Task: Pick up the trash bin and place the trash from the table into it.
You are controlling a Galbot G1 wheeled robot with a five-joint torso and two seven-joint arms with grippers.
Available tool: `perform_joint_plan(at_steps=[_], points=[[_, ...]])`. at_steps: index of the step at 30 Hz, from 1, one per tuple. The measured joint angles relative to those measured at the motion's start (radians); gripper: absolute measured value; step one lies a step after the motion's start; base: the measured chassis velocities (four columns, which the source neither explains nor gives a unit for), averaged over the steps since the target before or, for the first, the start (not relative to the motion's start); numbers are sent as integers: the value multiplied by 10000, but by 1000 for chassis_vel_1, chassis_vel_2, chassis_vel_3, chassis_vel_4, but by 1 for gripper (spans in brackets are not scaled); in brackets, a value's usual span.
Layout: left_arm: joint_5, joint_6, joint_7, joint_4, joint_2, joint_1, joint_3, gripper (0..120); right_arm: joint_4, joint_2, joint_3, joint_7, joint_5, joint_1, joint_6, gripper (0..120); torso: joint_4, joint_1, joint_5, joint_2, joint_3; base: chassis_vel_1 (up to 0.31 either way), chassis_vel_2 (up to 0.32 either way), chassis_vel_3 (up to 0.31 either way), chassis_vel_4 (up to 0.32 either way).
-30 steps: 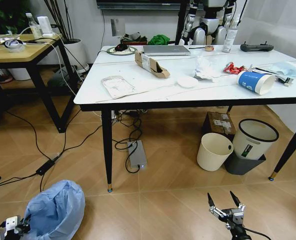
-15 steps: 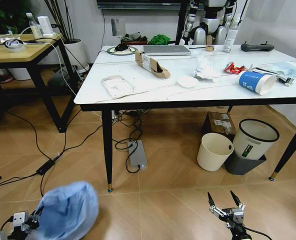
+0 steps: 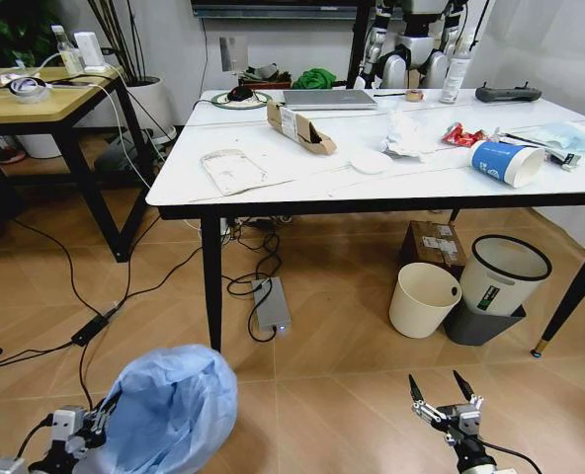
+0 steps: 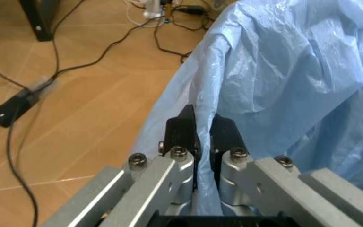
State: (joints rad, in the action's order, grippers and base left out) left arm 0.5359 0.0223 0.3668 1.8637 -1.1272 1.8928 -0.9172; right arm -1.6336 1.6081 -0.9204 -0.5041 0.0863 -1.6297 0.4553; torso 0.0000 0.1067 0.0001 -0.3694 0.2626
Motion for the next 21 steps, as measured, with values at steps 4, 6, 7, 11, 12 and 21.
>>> perform_joint_plan(at_steps=[4, 6, 7, 11, 12, 21], points=[[207, 290, -332, 371, 123, 190, 393, 0, -47, 0, -18, 16, -3, -36, -50, 100, -1, 0, -1, 0, 0, 0, 0, 0, 0], [544, 587, -692, 648, 210, 356, 612, 0, -85, 0, -27, 28, -8, -68, -93, 100, 0, 0, -1, 0, 1, 0, 0, 0, 0], [544, 587, -692, 648, 210, 356, 612, 0, -85, 0, -27, 28, -8, -68, -93, 100, 0, 0, -1, 0, 1, 0, 0, 0, 0], [1400, 1187, -1354, 1440, 396, 674, 849, 0, -169, 0, -61, 40, -25, -146, -160, 100, 0, 0, 1, 0, 0, 0, 0, 0, 0], [1508, 1273, -1481, 1611, 436, 735, 877, 0, -180, 0, -65, 42, -32, -167, -168, 100, -1, 0, 0, 0, 0, 0, 0, 0, 0], [1418, 1448, -1797, 2851, 603, 1023, 867, 0, -272, 0, -94, 61, -156, -386, -174, 100, -1, 77, 1, -216, 137, 0, 0, 0, 0]])
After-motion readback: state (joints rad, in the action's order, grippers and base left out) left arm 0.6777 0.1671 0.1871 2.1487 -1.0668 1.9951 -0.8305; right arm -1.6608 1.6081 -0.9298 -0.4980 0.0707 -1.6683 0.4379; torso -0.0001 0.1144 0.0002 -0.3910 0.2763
